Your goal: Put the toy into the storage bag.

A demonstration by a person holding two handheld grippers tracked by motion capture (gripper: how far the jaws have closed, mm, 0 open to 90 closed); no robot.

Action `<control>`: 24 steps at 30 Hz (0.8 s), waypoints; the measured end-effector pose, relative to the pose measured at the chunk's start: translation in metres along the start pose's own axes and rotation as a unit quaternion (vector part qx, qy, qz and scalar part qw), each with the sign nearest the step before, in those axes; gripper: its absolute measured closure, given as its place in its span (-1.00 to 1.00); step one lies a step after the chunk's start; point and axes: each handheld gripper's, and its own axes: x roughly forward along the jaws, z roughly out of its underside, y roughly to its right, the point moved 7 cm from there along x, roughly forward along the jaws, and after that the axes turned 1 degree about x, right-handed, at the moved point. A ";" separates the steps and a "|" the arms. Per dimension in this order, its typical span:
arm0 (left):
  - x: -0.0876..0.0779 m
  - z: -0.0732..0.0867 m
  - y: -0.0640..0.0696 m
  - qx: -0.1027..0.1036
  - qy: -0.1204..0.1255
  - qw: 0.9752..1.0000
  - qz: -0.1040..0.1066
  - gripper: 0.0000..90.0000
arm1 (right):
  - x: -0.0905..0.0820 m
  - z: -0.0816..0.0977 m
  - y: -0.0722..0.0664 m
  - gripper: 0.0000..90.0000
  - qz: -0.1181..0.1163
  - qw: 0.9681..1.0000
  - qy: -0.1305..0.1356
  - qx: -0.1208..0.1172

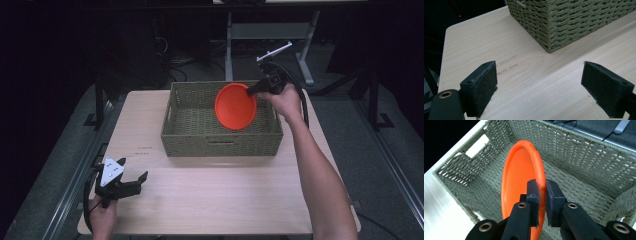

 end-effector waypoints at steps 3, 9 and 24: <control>0.000 0.000 0.000 -0.001 0.000 1.000 0.000 -0.72 | 0.006 0.003 0.004 0.82 0.001 1.000 -0.005 0.009; 0.000 0.000 0.000 0.002 0.000 1.000 0.000 -0.71 | 0.015 0.008 0.005 0.82 0.001 1.000 -0.013 0.013; 0.000 0.000 0.000 0.000 0.000 1.000 0.001 -0.72 | 0.034 0.019 0.013 0.82 0.021 0.999 -0.038 0.018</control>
